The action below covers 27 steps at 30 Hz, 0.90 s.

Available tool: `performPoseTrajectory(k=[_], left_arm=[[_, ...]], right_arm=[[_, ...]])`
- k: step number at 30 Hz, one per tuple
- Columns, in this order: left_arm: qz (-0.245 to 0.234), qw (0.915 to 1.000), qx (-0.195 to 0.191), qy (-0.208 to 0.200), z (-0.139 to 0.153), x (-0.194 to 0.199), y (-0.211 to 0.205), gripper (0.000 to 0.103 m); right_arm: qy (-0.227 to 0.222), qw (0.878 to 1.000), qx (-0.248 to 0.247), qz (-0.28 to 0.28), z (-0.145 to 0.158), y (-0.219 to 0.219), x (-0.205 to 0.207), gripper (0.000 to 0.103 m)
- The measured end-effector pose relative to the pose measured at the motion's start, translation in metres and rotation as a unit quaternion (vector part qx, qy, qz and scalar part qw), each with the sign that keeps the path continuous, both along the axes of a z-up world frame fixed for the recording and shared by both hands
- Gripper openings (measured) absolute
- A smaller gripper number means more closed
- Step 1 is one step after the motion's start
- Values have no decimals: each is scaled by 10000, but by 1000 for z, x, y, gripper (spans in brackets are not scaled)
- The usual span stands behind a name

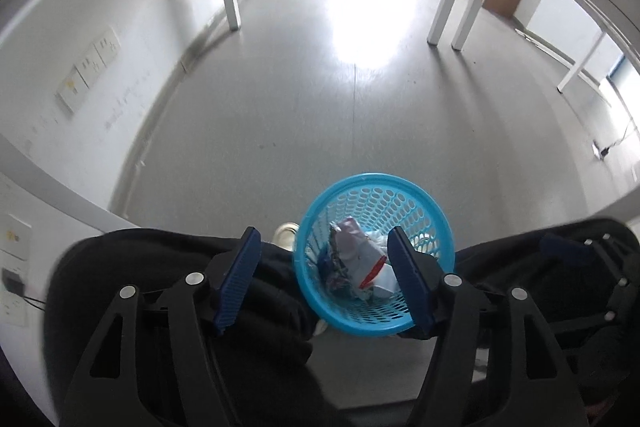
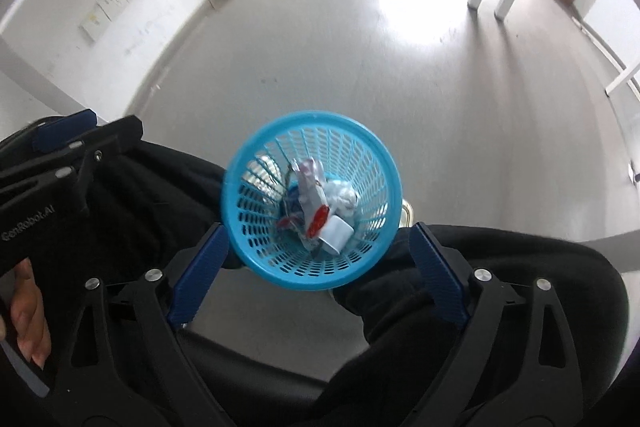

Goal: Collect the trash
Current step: 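Raise both grippers toward the white tissues on the table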

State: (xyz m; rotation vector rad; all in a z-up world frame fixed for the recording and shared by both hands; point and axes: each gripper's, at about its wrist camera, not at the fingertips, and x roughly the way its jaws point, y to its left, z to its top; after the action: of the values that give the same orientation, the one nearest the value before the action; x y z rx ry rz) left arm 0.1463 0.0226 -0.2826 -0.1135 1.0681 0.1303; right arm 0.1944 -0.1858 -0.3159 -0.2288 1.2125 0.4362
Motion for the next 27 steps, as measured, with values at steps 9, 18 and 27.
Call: performPoseTrajectory(k=[9, 18, 27], left_arm=[[-72, 9986, 269, -439, 55, -56, -8, 75], [-139, 9900, 471, -1319, 125, -114, -7, 88], [-97, 9767, 384, -2110, 191, -135, 10, 97]], right_arm=[[-402, 9989, 176, 146, 56, -22, -48, 91], [-1193, 9895, 706, 405, 117, -46, -102, 94], [-1981, 9665, 1527, 579, 214, -45, -139, 94]])
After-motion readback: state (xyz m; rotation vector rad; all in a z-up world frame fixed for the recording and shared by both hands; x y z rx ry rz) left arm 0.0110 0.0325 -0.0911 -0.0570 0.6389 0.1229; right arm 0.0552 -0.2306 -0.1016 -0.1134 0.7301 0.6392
